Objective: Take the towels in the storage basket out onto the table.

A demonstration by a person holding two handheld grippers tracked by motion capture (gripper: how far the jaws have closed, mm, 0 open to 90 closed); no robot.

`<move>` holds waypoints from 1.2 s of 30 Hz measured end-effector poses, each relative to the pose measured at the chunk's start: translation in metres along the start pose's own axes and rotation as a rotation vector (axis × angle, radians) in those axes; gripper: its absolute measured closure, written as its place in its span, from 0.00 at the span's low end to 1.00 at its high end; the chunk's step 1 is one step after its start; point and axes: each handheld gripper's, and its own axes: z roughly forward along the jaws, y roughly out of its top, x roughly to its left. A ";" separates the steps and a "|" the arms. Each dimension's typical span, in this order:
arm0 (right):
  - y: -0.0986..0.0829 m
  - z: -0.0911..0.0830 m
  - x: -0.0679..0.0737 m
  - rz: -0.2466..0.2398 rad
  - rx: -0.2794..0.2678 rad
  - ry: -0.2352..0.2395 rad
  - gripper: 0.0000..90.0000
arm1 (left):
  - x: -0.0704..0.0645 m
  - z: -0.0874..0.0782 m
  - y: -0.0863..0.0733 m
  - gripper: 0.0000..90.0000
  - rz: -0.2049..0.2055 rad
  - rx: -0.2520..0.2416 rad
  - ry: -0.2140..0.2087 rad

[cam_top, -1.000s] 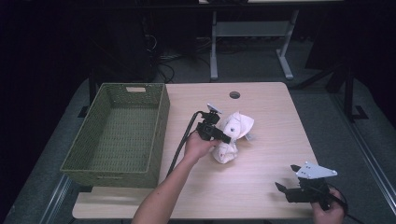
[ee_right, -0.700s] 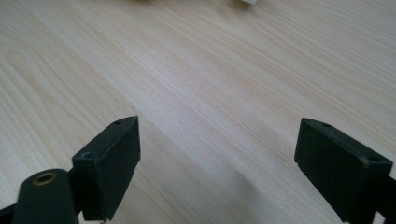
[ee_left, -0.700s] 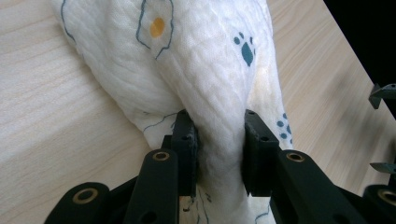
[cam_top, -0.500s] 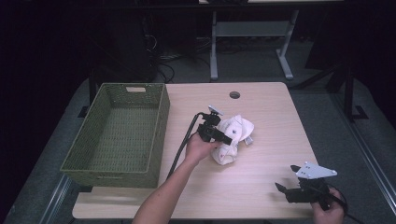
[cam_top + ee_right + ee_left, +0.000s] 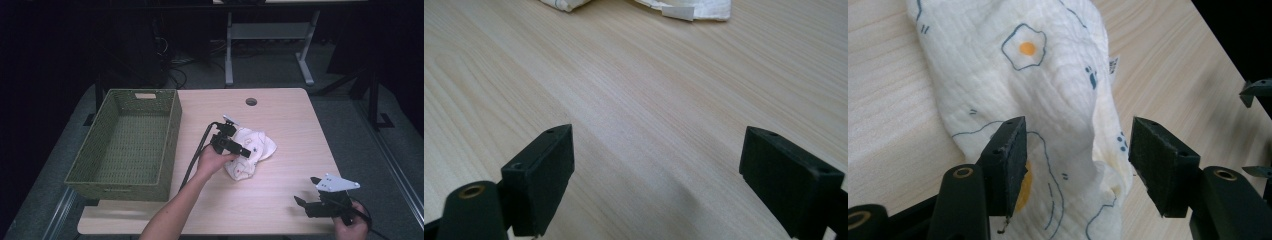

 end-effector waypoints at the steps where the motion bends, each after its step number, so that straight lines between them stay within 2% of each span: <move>1: 0.000 0.000 0.000 0.001 0.000 0.000 0.16 | -0.001 -0.001 0.000 0.43 0.001 -0.005 0.001; 5: 0.000 0.000 0.000 0.003 -0.001 -0.001 0.16 | -0.001 -0.005 -0.001 0.40 -0.001 -0.030 -0.011; 10: 0.000 0.000 0.000 0.001 0.001 -0.003 0.16 | -0.002 -0.008 -0.002 0.36 0.009 -0.036 -0.011; 13: 0.000 0.000 0.000 0.000 0.003 -0.003 0.16 | -0.002 -0.009 -0.004 0.36 0.008 -0.043 -0.030; 20: 0.000 0.001 0.000 0.000 0.007 -0.001 0.16 | 0.000 -0.015 -0.009 0.35 0.025 -0.046 -0.020; 21: 0.000 0.002 0.000 -0.001 0.008 -0.001 0.16 | -0.001 -0.016 -0.010 0.35 0.016 -0.051 -0.025; 30: 0.000 0.002 0.000 0.001 0.010 -0.002 0.16 | -0.006 -0.022 -0.018 0.34 0.054 -0.066 -0.037; 32: 0.000 0.002 0.000 0.001 0.010 -0.001 0.16 | -0.007 -0.023 -0.020 0.34 0.069 -0.061 -0.022; 36: 0.000 0.003 0.001 -0.003 0.014 -0.001 0.16 | -0.005 -0.024 -0.025 0.33 0.060 -0.067 -0.030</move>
